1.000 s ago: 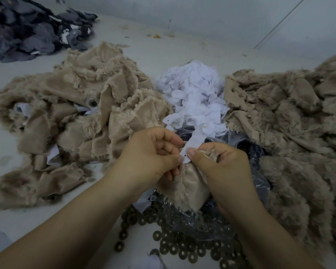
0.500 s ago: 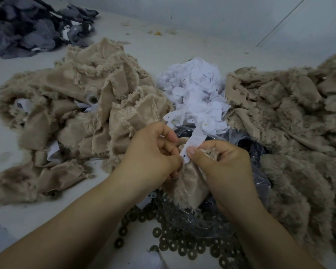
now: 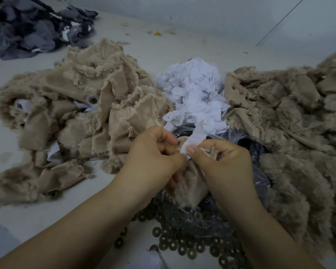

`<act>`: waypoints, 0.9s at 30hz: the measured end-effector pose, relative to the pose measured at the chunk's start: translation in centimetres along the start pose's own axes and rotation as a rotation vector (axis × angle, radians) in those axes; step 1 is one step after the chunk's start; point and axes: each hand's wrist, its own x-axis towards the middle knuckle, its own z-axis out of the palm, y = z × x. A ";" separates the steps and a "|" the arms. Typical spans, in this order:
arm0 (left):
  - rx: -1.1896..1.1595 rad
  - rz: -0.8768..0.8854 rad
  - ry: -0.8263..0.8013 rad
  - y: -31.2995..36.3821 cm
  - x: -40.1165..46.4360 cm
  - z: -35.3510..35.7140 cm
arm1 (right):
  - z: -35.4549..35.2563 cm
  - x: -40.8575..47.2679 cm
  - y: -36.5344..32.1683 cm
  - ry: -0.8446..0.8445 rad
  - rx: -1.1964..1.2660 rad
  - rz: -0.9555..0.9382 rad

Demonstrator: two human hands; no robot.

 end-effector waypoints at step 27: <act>-0.043 -0.046 0.027 -1.2 0.3 0.0 | 0.0 0.1 0.9 -0.045 0.042 0.037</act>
